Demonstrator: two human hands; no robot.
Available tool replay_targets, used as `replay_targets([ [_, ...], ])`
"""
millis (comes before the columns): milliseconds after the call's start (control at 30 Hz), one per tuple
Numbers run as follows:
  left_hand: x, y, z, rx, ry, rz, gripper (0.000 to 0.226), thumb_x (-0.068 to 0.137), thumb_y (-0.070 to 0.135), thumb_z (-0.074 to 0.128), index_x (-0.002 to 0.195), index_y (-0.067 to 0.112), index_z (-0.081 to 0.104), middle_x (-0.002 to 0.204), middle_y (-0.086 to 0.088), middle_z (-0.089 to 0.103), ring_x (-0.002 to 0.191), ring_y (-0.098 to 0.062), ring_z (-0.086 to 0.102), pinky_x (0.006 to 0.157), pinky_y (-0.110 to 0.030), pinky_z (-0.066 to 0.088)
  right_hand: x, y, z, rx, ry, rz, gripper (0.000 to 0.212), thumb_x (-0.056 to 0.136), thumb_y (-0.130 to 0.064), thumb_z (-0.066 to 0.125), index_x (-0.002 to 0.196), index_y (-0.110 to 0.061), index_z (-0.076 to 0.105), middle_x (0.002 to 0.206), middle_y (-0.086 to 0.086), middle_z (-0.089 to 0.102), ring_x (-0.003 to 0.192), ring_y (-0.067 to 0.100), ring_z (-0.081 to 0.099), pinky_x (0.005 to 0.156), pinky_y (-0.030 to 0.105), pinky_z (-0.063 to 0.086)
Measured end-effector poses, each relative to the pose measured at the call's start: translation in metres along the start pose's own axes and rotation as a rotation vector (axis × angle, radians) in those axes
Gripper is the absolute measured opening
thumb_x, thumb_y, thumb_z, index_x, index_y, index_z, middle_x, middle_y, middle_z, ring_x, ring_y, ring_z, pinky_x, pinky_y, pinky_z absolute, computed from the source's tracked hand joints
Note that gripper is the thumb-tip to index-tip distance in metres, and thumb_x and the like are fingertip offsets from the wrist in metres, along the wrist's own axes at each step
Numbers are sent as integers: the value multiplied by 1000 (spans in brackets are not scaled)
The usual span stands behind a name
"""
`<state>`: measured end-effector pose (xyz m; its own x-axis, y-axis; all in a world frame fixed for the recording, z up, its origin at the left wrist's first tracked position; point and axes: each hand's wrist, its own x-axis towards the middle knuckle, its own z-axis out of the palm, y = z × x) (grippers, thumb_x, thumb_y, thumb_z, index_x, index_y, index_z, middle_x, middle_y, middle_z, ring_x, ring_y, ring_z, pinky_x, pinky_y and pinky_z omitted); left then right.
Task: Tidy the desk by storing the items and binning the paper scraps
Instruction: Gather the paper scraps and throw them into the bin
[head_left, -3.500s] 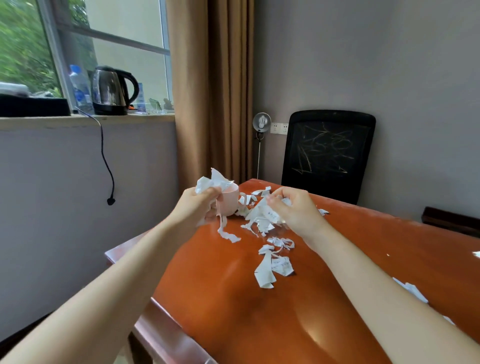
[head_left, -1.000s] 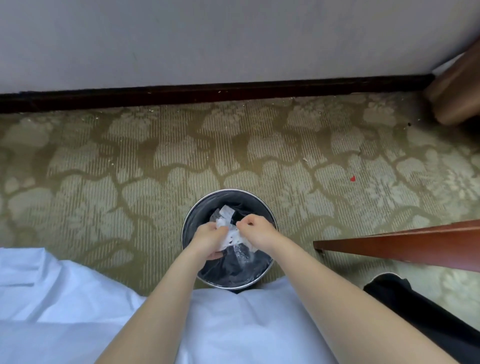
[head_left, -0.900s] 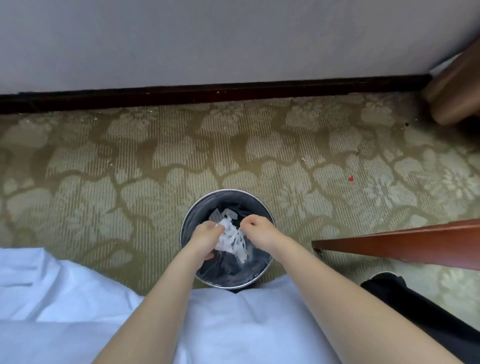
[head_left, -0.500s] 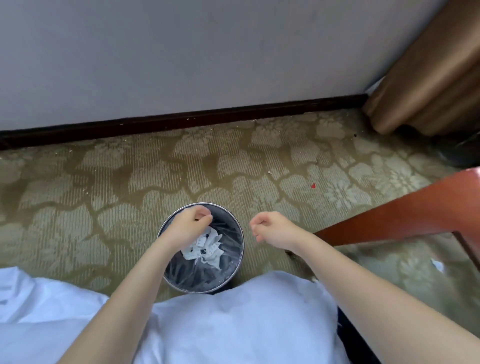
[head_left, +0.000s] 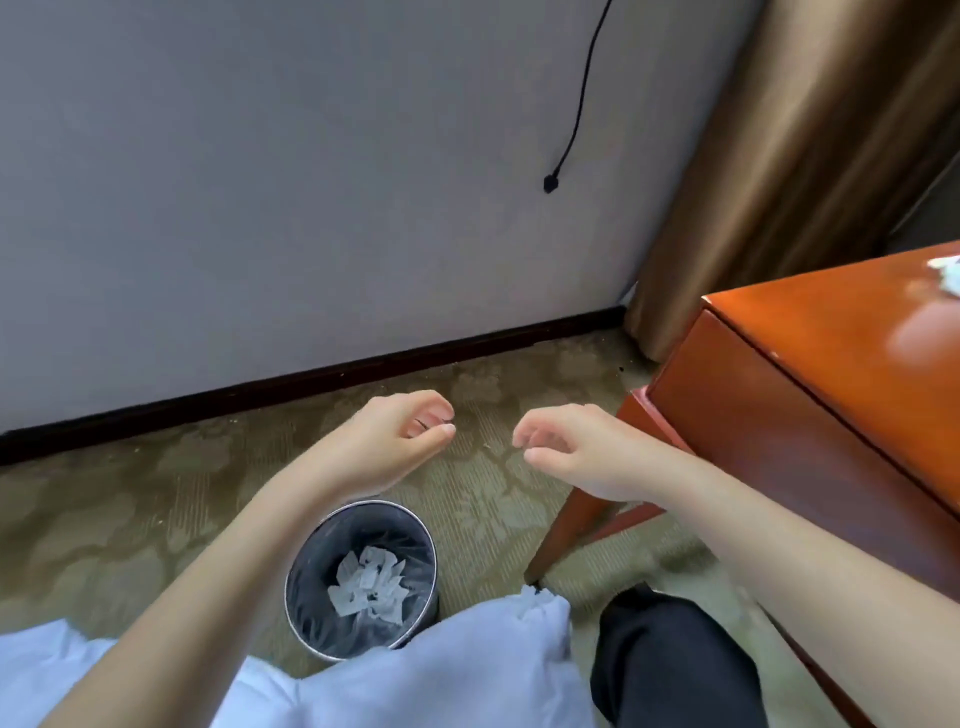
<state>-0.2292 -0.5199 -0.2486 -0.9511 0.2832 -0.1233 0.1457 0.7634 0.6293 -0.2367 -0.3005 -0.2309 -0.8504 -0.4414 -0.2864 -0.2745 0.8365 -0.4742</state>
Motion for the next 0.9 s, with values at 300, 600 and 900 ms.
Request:
replay_targets([
  [300, 0, 162, -34, 229, -58, 271, 27, 95, 40, 45, 115, 27, 57, 114, 9, 62, 103, -9, 59, 94, -31, 48, -115, 14, -87, -129, 364, -24, 15, 94, -25, 53, 105, -26, 62, 88, -9, 64, 77, 8, 59, 71, 25, 53],
  [600, 26, 282, 35, 210, -223, 421, 56, 91, 50, 49, 140, 25, 39, 145, 5, 38, 132, -12, 38, 110, -28, 31, -214, 93, -120, -184, 599, 225, 16, 94, -35, 50, 108, -36, 58, 118, -14, 55, 110, 6, 49, 97, 24, 43],
  [900, 75, 340, 135, 437, -28, 404, 111, 72, 82, 39, 150, 21, -10, 159, -3, -13, 147, -21, -12, 119, -47, 1, -276, 187, -129, -194, 782, 643, 36, 96, -39, 43, 131, -31, 45, 143, -6, 40, 134, 17, 30, 110, 37, 24],
])
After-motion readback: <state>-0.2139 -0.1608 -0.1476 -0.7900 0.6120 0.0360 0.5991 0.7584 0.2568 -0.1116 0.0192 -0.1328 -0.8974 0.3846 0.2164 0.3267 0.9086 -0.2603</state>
